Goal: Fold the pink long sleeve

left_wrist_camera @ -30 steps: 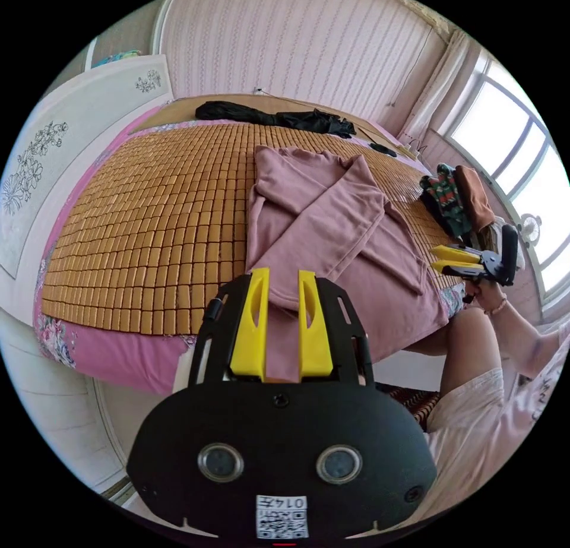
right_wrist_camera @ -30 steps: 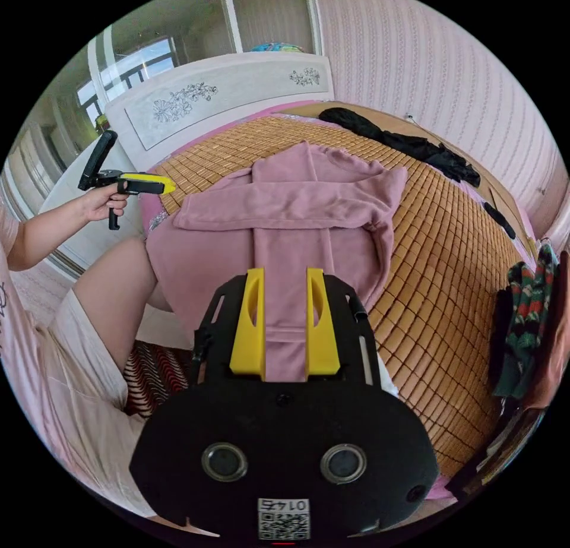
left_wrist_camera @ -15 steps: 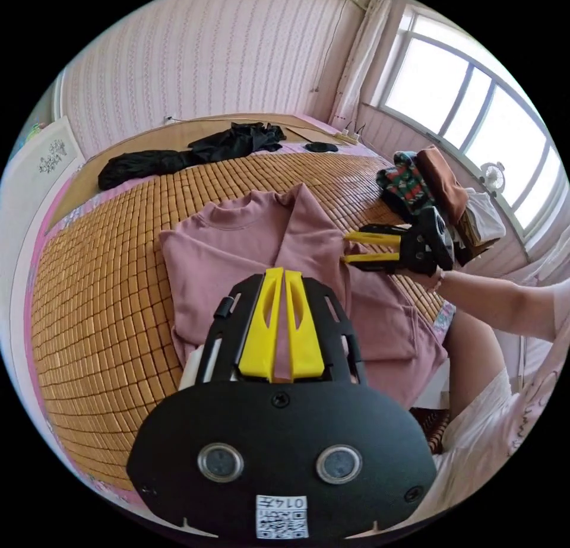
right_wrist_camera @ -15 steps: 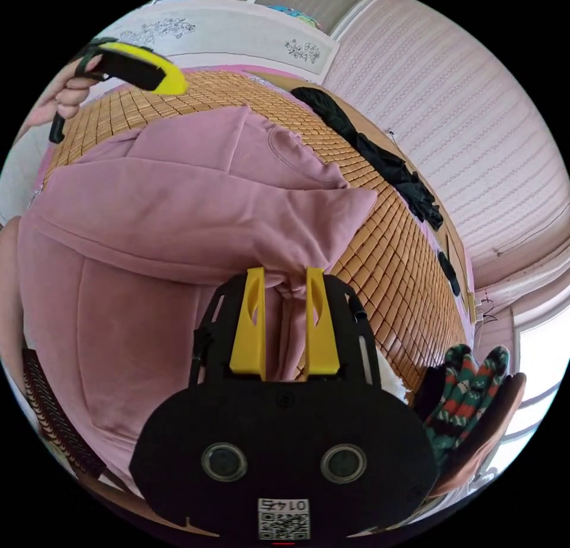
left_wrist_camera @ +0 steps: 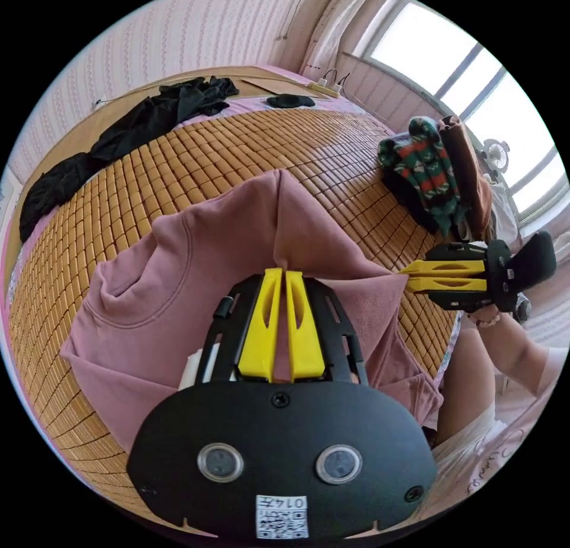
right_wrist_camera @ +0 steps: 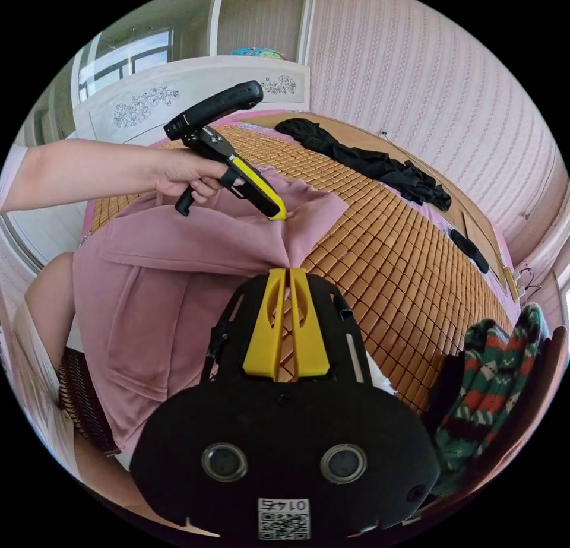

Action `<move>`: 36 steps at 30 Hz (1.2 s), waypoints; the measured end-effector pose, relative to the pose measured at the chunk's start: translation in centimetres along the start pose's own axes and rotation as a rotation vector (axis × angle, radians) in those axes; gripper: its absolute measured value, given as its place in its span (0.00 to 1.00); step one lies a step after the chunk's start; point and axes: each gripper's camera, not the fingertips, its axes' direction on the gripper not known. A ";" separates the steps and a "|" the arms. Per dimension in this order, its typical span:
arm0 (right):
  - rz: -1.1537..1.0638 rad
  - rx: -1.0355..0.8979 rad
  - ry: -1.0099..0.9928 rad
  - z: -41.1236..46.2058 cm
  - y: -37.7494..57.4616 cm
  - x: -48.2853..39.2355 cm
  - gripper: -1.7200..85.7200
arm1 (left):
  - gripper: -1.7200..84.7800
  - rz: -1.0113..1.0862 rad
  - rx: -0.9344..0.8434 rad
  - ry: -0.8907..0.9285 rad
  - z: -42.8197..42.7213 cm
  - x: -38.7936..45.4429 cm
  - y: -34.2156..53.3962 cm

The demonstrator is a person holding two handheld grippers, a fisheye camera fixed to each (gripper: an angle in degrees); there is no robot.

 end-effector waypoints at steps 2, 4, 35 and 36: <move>0.067 -0.092 -0.050 2.4 0.2 1.5 0.04 | 0.04 -0.017 -0.056 -0.048 0.9 -0.4 -0.3; 0.099 -0.093 -0.062 2.7 0.3 2.1 0.06 | 0.08 -0.089 -0.070 -0.046 0.4 -1.8 0.5; -0.093 -0.102 -0.357 3.1 -8.7 -5.1 0.05 | 0.01 -0.602 0.127 -0.006 -18.4 0.2 39.1; -0.073 -0.092 -0.337 3.0 -9.0 -4.6 0.05 | 0.01 -0.600 0.105 -0.044 -17.8 0.3 39.5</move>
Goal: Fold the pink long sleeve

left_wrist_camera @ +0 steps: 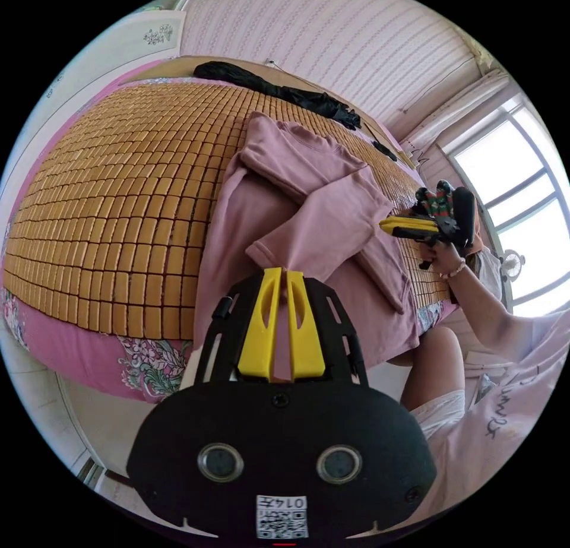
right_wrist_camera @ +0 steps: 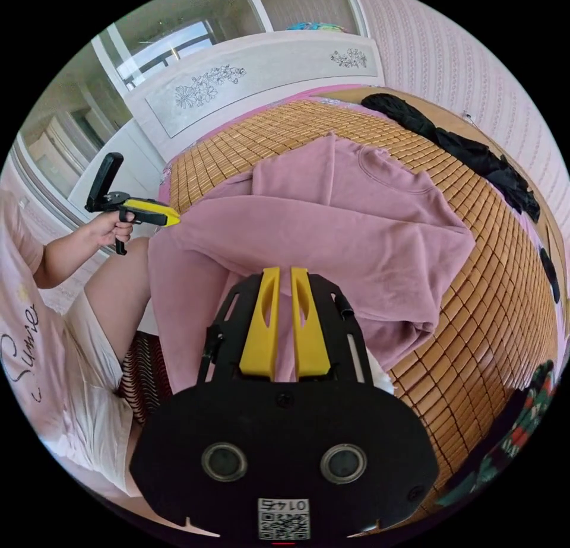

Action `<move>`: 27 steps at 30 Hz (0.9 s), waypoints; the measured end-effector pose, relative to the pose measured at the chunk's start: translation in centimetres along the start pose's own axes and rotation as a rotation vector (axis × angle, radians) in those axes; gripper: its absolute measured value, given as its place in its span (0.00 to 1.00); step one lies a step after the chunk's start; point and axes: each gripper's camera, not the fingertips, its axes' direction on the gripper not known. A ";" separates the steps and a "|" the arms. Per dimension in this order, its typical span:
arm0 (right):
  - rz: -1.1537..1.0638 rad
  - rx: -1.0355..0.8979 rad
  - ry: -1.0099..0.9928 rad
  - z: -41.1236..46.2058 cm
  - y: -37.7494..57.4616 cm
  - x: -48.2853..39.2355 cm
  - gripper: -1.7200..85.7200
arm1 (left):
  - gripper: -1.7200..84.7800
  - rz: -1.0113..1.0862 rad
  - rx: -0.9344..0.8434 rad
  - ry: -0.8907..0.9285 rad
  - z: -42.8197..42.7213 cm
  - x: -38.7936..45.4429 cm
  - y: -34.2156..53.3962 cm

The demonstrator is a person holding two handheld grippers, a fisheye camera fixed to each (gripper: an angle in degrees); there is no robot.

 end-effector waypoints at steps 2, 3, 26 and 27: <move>0.100 0.025 0.116 -0.6 -0.7 2.2 0.04 | 0.02 -0.010 -0.027 -0.015 0.9 -0.3 0.5; 0.131 0.016 0.160 -0.5 -0.8 2.7 0.03 | 0.02 -0.030 -0.039 -0.015 1.3 -0.4 0.7; -0.042 -0.044 0.025 3.0 -1.9 -4.6 0.01 | 0.09 -0.072 0.074 -0.014 -2.9 -0.4 2.5; -0.068 -0.053 0.016 3.2 -1.5 -5.6 0.01 | 0.10 -0.081 0.105 -0.009 -3.6 -0.5 2.9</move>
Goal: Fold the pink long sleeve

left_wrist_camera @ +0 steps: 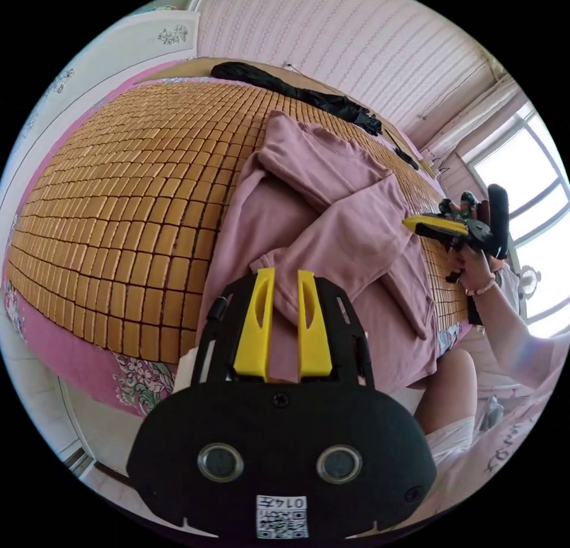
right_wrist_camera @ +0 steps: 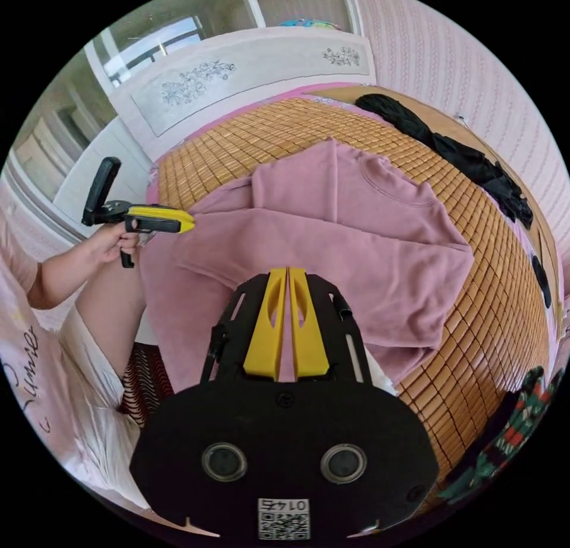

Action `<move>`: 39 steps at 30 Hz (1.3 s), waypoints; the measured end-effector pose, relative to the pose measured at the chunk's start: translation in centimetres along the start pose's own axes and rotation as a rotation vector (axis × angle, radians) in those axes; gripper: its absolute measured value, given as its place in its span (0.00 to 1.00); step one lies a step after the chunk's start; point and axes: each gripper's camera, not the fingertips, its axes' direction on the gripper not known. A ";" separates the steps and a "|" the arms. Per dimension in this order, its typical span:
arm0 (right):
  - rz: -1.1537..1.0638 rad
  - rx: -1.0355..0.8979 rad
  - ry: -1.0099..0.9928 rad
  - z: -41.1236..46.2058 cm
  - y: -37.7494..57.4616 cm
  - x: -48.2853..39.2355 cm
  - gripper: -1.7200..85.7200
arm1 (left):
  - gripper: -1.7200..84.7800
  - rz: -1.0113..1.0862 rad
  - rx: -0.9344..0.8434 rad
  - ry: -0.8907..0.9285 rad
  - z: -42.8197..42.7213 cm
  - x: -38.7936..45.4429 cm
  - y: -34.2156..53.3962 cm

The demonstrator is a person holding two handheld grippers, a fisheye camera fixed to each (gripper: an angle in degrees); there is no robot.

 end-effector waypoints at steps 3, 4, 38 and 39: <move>-0.004 -0.081 0.087 2.1 1.9 -3.0 0.01 | 0.12 0.021 -0.105 -0.005 1.5 -0.2 0.2; 0.042 -0.086 0.115 2.8 2.7 -3.2 0.01 | 0.10 0.076 -0.064 -0.064 1.3 0.1 0.5; 0.164 0.129 0.111 1.1 9.2 -4.9 0.02 | 0.07 -0.064 -0.127 0.140 -5.4 -3.7 -6.9; 0.170 0.120 0.108 1.1 9.3 -4.7 0.02 | 0.08 -0.131 -0.129 0.153 -4.7 -4.9 -6.4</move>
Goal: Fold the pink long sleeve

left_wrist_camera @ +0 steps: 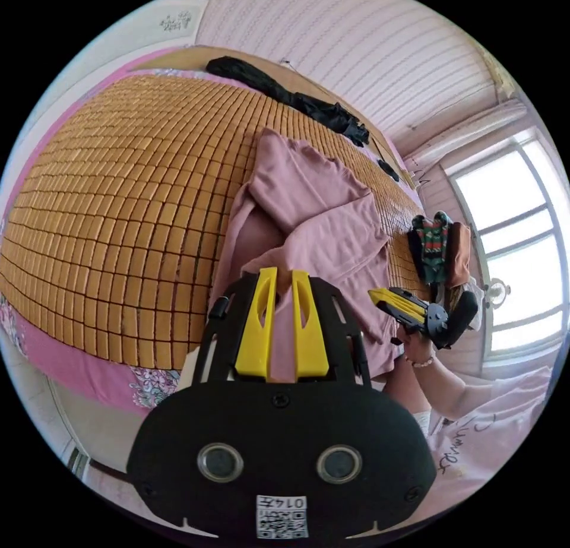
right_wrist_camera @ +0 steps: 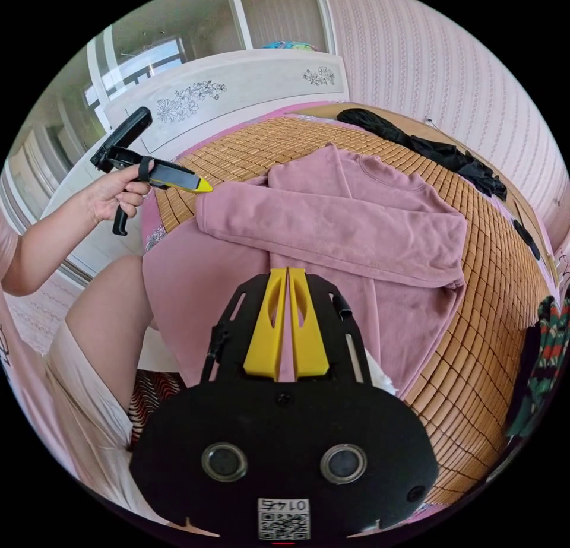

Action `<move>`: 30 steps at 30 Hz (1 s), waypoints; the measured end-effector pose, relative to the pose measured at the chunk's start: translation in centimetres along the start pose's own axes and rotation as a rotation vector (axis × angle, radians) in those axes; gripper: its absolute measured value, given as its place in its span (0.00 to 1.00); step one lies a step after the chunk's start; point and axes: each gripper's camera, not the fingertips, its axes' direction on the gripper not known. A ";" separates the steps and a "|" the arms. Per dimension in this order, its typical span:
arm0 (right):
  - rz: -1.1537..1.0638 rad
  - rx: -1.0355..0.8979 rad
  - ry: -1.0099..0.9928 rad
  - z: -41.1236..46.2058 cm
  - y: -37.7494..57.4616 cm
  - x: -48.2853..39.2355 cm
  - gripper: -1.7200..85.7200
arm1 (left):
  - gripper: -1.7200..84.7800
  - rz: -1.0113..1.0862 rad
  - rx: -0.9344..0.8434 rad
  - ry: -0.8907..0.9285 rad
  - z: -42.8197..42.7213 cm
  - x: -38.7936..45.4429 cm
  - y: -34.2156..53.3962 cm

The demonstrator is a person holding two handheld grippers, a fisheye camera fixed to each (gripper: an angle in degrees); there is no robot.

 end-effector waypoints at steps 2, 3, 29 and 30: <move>-0.002 -0.006 0.007 -0.2 0.2 0.2 0.03 | 0.08 -0.001 0.038 0.012 -0.3 -0.6 0.4; -0.006 -0.001 0.010 -0.3 0.2 0.2 0.03 | 0.08 0.020 0.048 -0.049 -0.7 -0.3 0.7; 0.146 0.129 0.127 -4.8 -2.9 14.3 0.16 | 0.06 0.035 0.065 -0.231 -3.7 -2.5 -0.4; 0.142 0.134 0.145 -4.9 -3.2 15.3 0.16 | 0.05 0.092 0.108 -0.237 -4.4 -2.2 -1.9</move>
